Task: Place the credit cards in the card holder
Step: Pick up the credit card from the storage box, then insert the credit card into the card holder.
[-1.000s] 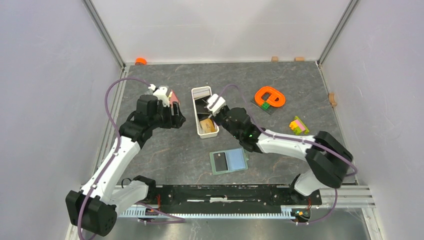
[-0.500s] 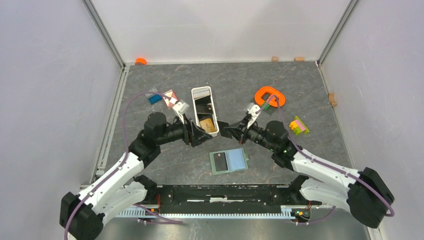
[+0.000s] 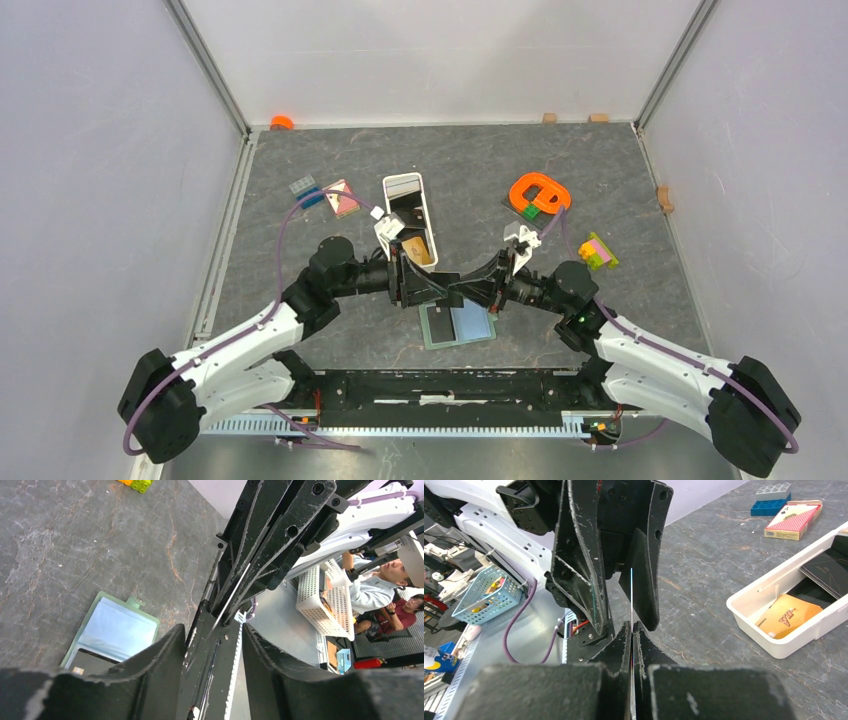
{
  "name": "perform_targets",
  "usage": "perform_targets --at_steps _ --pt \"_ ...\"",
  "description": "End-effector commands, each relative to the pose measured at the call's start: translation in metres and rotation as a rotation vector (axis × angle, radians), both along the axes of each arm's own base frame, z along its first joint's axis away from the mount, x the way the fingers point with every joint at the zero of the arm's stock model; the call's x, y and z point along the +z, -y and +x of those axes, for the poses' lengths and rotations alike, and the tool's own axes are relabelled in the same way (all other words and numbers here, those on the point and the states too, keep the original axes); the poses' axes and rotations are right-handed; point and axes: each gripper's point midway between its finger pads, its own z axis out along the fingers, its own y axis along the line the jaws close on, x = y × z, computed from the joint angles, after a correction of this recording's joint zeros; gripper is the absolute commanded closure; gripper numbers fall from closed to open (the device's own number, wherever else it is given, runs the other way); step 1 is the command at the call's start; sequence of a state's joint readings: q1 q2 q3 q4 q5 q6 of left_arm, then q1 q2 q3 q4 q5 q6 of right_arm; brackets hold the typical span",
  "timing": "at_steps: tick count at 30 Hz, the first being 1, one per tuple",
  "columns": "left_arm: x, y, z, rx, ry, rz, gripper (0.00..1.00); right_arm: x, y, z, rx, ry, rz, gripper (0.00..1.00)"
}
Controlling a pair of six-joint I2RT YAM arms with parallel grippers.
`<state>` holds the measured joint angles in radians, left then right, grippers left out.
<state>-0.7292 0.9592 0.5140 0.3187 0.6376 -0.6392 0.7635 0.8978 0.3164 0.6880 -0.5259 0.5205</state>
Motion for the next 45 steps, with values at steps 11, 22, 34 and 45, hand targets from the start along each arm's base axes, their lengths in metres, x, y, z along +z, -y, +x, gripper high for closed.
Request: perform_targets --at_steps 11,22,34,45 --pt "-0.003 0.001 -0.010 -0.013 -0.031 -0.057 0.98 -0.010 0.009 0.018 -0.109 -0.016 -0.054 0.52" --pt "-0.087 -0.008 0.009 0.322 -0.430 0.057 0.98 -0.137 0.097 0.062 -0.631 -0.197 -0.697 0.15" --pt "-0.143 0.009 -0.012 0.395 -0.561 0.177 0.98 -0.172 0.106 0.046 -0.734 -0.181 -0.912 0.29" --pt "-0.165 0.020 -0.010 0.397 -0.643 0.162 0.98 -0.180 0.119 0.046 -0.792 -0.190 -0.930 0.79"
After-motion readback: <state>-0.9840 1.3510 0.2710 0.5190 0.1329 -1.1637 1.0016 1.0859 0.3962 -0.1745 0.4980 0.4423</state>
